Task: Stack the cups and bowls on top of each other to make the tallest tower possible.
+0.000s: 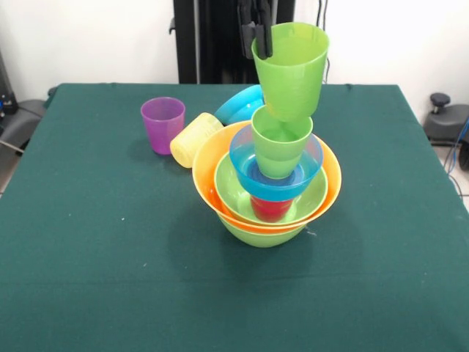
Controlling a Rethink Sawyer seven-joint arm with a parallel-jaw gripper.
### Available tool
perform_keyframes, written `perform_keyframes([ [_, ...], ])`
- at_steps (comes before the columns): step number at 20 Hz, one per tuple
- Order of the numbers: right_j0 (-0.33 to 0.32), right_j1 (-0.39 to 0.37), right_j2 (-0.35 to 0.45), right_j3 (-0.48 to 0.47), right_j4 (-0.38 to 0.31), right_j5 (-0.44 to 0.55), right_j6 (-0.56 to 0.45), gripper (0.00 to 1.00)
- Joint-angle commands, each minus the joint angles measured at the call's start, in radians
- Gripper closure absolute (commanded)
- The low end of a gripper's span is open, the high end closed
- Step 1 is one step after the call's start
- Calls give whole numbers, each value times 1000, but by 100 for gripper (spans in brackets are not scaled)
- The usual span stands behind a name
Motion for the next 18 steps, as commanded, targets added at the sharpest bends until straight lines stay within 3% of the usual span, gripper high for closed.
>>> perform_keyframes([
  [1, 4, 21, 42, -45, -76, 87, -302, 100],
  [18, -11, 45, 55, -62, -91, 96, -324, 100],
])
